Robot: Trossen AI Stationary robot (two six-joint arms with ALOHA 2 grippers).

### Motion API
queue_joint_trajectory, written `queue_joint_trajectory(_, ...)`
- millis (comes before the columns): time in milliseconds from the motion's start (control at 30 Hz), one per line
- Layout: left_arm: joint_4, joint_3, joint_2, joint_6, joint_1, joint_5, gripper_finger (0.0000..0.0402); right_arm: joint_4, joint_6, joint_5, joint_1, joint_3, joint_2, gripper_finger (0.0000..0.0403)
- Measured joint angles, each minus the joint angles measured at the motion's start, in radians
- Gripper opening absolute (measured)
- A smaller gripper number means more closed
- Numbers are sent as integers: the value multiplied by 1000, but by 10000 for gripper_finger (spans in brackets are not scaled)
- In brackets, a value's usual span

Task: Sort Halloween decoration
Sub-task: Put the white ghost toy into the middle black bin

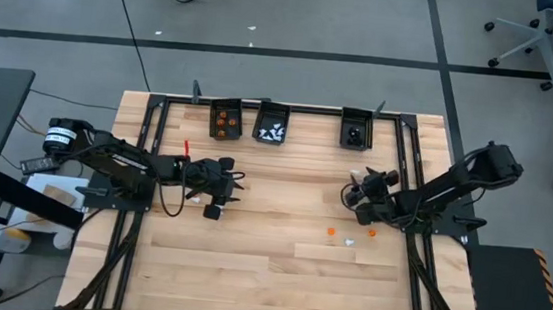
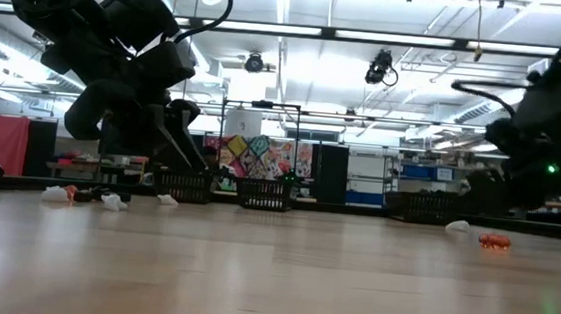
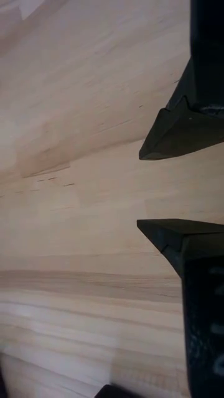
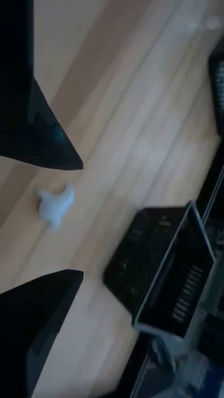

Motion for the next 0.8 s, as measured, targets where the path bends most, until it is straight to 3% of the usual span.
queue_joint_trajectory(267, 5, 0, 0, 5, 0, 0, 144, 323, -70, 12, 0, -98, 136, 260)
queue_joint_trajectory(500, 22, 0, 0, 8, 0, 0, 144, 521, -182, -13, 0, -97, 244, 251)
queue_joint_trajectory(800, 25, 0, 0, 16, 6, 0, 144, 607, -206, -65, -72, -98, 322, 242)
